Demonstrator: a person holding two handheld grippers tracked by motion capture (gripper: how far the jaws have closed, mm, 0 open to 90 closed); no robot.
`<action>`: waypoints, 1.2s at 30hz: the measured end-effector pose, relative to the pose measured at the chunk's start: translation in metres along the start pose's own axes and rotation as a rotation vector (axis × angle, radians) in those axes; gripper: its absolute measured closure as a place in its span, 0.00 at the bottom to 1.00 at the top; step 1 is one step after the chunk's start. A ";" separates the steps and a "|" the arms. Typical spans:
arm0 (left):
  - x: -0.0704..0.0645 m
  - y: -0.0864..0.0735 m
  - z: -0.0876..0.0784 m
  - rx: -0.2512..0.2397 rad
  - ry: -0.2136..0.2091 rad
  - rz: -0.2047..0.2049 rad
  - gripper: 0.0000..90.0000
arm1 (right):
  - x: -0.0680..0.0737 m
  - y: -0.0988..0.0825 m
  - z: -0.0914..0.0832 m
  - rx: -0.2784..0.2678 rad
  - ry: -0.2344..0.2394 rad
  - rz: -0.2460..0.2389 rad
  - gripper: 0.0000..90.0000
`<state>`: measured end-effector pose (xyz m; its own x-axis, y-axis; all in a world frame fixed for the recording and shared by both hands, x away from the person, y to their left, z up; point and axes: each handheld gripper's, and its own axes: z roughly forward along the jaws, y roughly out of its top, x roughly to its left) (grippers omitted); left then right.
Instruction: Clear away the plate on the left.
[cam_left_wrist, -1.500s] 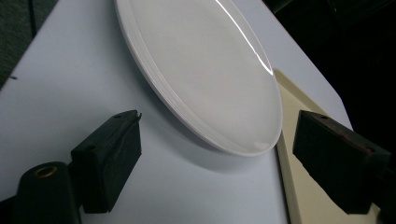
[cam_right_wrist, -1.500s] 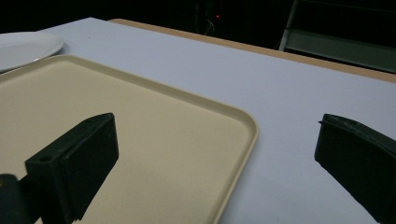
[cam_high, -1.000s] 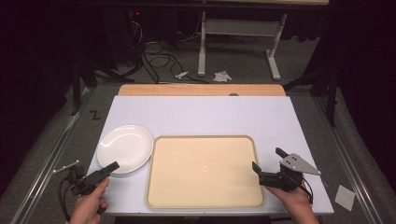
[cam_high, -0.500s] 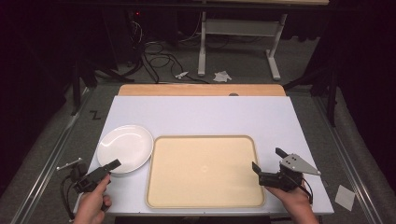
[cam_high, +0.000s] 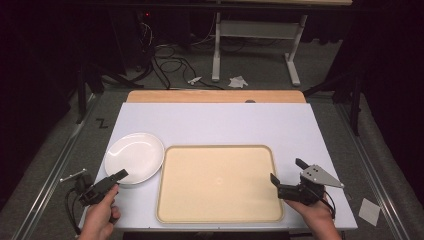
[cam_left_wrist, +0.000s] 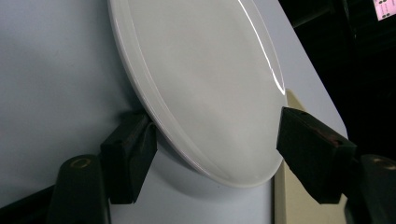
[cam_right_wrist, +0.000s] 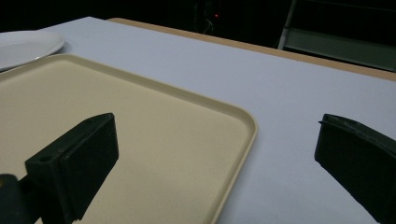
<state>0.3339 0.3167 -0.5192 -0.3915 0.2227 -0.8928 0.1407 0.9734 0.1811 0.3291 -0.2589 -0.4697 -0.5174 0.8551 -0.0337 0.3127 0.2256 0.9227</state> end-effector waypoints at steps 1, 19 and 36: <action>0.000 0.000 0.000 0.001 0.000 0.001 0.33 | 0.000 0.000 0.000 -0.002 0.001 -0.004 0.01; 0.001 0.002 0.005 -0.028 0.071 0.022 0.57 | -0.001 -0.001 0.000 0.000 -0.002 0.004 0.01; 0.013 0.010 0.006 -0.082 0.078 -0.099 0.85 | -0.002 0.000 -0.002 -0.004 -0.013 0.005 0.01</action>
<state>0.3355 0.3290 -0.5312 -0.4698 0.1254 -0.8738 0.0243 0.9913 0.1293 0.3284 -0.2613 -0.4693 -0.5054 0.8622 -0.0342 0.3117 0.2194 0.9245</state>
